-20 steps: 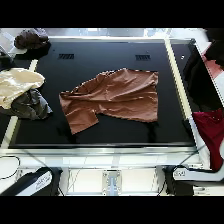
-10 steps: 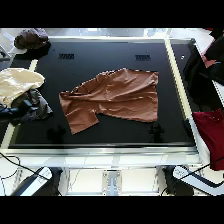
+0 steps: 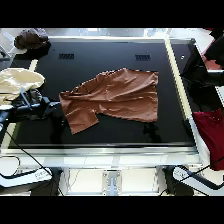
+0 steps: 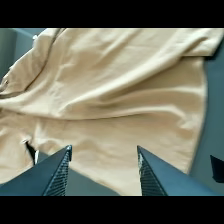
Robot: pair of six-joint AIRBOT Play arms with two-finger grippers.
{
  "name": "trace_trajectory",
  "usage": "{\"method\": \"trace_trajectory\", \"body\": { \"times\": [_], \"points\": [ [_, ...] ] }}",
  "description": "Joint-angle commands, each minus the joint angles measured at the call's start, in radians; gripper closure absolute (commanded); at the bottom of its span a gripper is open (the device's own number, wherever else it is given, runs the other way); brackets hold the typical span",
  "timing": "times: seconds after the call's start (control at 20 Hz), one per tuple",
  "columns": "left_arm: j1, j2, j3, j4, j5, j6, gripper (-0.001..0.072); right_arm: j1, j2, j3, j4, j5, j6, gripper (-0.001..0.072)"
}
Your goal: Fold the shirts.
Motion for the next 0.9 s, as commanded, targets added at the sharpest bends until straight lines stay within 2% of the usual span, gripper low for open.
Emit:
{"method": "trace_trajectory", "body": {
  "times": [0.0,0.15,0.3,0.8,0.85],
  "points": [
    [-0.069,-0.087,0.034,-0.028,0.046,0.071,0.0204,0.052,0.001,-0.004,0.012,-0.003,-0.004,0.0253],
    [-0.094,-0.118,0.050,-0.002,0.053,0.072,0.0223,0.066,0.001,-0.004,0.012,-0.003,-0.003,0.0254],
    [-0.095,-0.122,0.050,0.104,0.078,0.070,0.0223,0.066,0.001,-0.004,0.013,-0.002,0.003,0.0254],
    [-0.140,-0.122,0.057,0.061,0.122,0.071,0.0244,0.066,0.001,-0.004,0.013,-0.003,0.007,0.0254],
    [-0.154,-0.122,0.057,0.061,0.137,0.071,0.0307,0.066,0.001,-0.004,0.013,-0.003,0.007,0.0254]
  ]
}}
